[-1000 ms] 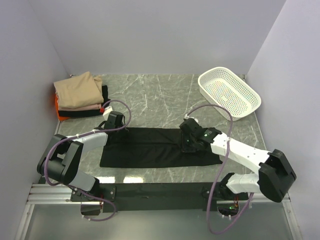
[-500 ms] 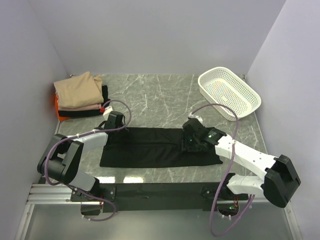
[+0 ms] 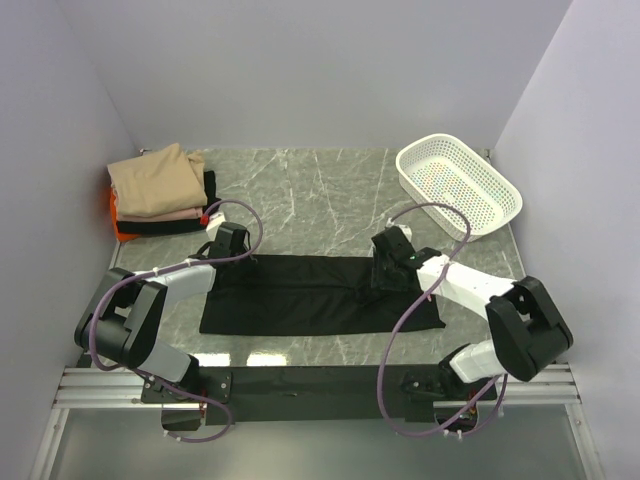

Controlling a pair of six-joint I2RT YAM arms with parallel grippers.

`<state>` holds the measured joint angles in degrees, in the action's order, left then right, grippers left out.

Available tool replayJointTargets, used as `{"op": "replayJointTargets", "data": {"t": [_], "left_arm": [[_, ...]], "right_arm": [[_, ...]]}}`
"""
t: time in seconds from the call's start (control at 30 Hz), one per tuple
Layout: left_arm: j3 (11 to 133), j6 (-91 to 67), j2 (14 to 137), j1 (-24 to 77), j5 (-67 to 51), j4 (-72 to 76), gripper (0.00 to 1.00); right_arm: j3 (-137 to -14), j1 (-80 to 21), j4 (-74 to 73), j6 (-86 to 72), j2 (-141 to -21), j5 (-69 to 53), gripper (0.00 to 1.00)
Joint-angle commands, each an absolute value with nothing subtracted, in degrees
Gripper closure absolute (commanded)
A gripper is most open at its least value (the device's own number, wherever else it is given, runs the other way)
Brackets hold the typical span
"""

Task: Fold and stack the t-shirts
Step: Fold the tshirt

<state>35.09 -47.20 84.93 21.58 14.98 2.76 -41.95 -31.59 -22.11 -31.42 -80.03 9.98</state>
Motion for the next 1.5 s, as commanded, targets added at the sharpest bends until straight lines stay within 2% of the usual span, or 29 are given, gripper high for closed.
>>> {"op": "replayJointTargets", "data": {"t": [0.0,0.13,0.4,0.8,0.93,1.13,1.3,1.47], "left_arm": [[34.80,-45.79,84.99,21.80,15.73,1.49,0.69],[34.72,-45.79,84.90,21.80,15.73,1.58,0.69],[34.98,-45.88,85.43,21.80,15.47,1.76,0.69],[35.68,-46.05,86.13,21.88,15.73,1.76,0.69],[37.87,-46.49,86.31,24.07,16.17,1.41,0.69],[44.55,-47.11,89.29,28.20,16.08,2.80,0.69],[49.57,-47.29,96.49,28.65,13.89,4.66,0.69],[50.10,-47.90,102.12,28.65,13.71,5.18,0.69]], "right_arm": [[-39.91,-31.38,-19.34,-30.85,-81.30,10.29,0.51],[-38.85,-31.81,-22.40,-31.72,-80.43,8.70,0.53],[-35.95,-34.80,-29.35,-34.10,-70.14,2.47,0.53],[-37.35,-37.00,-32.78,-36.30,-65.66,4.65,0.53],[-39.20,-32.27,-29.71,-35.51,-66.35,6.07,0.52],[-42.89,-19.18,-25.93,-29.89,-69.34,5.28,0.52],[-43.86,-7.85,-23.47,-27.78,-70.31,2.46,0.52],[-44.30,-1.06,-21.54,-25.93,-74.00,0.18,0.52]]}}
